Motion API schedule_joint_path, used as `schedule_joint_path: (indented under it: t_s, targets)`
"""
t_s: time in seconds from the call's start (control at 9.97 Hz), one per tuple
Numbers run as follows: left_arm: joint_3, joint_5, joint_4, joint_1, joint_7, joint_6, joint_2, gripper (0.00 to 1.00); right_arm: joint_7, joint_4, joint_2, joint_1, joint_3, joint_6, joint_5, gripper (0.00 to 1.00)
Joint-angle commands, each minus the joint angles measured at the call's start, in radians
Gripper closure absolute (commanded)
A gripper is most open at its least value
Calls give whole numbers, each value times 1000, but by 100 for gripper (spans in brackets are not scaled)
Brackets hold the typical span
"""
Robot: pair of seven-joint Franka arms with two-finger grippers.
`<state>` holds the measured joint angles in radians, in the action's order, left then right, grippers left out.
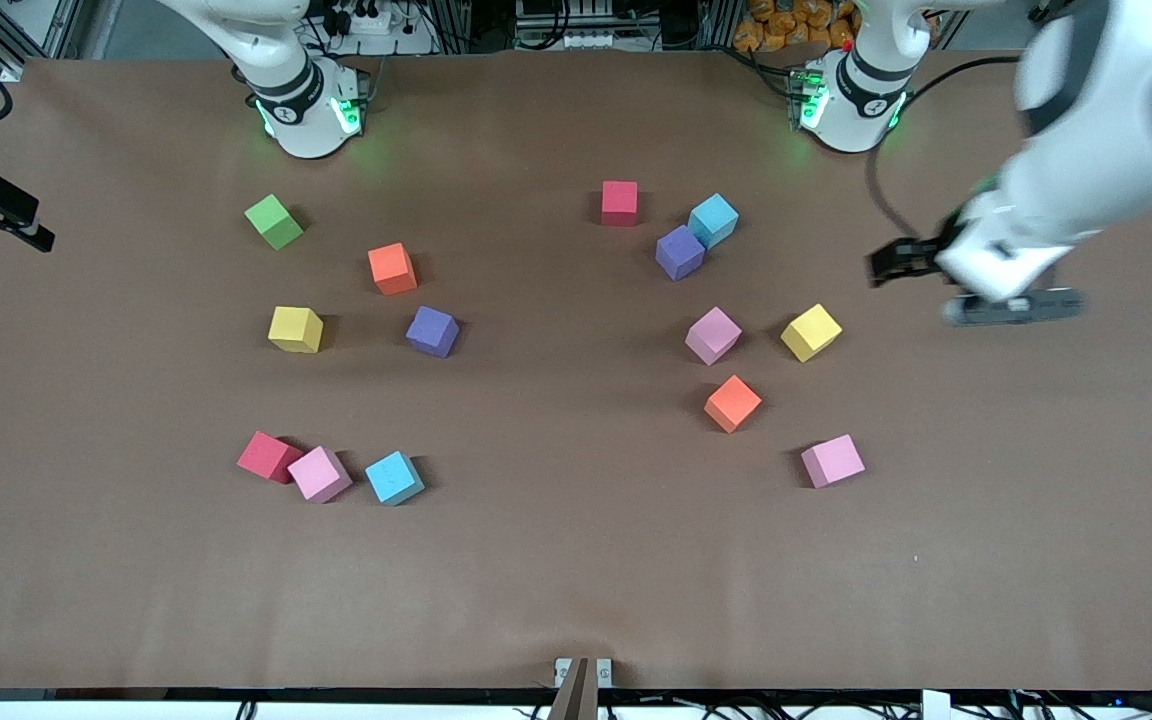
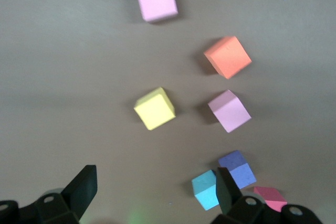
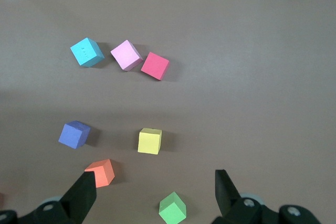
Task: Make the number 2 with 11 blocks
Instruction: 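Reach the left gripper down to the red cube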
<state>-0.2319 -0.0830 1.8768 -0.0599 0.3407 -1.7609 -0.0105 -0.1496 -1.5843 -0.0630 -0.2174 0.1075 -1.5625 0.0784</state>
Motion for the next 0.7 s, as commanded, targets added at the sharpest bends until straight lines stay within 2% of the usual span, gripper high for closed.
schedule_joint_path:
  t_s: [0.0,0.2,0.4,0.5,0.6]
  targets:
    - [-114,-18,117,8,120,-115,30,0,1,15,15,3,4,6,8,0]
    - [-246,-20,177,6,263,-198,17,0,-5,15,29,9,6,7,4,0]
    - [-425,-18,208,5,448,-270,-47,0,-8,15,49,18,6,2,-8,0]
    - [-508,-20,260,-3,509,-346,-64,0,-8,13,52,38,6,1,-18,0]
    - [-555,-18,342,-41,552,-458,-65,0,-2,-3,61,62,6,-13,-37,0]
